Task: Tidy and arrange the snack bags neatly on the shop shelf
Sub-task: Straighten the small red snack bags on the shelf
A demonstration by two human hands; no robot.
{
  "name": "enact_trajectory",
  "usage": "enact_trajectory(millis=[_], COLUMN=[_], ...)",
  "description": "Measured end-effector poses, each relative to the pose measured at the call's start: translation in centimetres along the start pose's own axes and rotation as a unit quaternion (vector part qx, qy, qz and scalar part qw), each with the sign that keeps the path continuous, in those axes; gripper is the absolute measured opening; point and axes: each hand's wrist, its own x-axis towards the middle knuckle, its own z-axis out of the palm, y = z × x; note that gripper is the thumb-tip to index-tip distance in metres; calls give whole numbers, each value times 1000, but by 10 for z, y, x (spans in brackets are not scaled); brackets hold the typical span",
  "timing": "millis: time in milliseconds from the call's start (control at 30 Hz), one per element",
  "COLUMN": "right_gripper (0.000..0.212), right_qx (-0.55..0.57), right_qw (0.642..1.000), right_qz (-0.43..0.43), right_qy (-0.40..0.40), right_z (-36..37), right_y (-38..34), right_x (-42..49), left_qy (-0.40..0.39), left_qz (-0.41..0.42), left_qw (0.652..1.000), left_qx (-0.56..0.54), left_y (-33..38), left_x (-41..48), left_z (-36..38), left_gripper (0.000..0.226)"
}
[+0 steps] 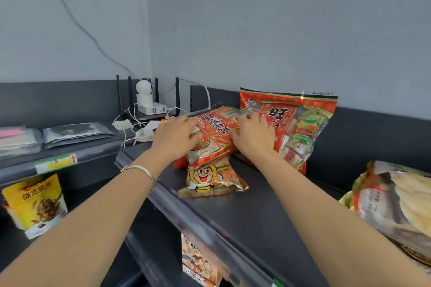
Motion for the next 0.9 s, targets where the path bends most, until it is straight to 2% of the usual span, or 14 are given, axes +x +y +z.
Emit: enact_trajectory(millis=[133,267,400,533,667,767,900], right_gripper=[51,61,72,65,32,25,19], right_qx=[-17,-24,-32,31,70,89,163], right_qw=[999,993,981,964,963,962,954], right_qz=[4,98,182,258,261,248,215], right_qy=[-30,-68,-58,-51,14,68,132], right_z=[11,17,19,17,13,10,1], right_y=[-6,-7,-16,-21,-28,-33,-35], right_x=[27,48,59,59,43,36,25], left_qy=[-43,-82,-66,-39,13,53,94], left_qz=[-56,-136,-149,-125,-161,-211,-252], left_qw=[994,963,939,911,840,787,660], left_qx=[-81,-217,-303,-391,-517,-578,-701], left_y=[-22,-38,-36,-46,-44,-38,-39], left_x=[22,34,31,36,38,34,30], left_z=[19,42,50,57,65,64,53], left_gripper=[44,50,53,51,49,66,82])
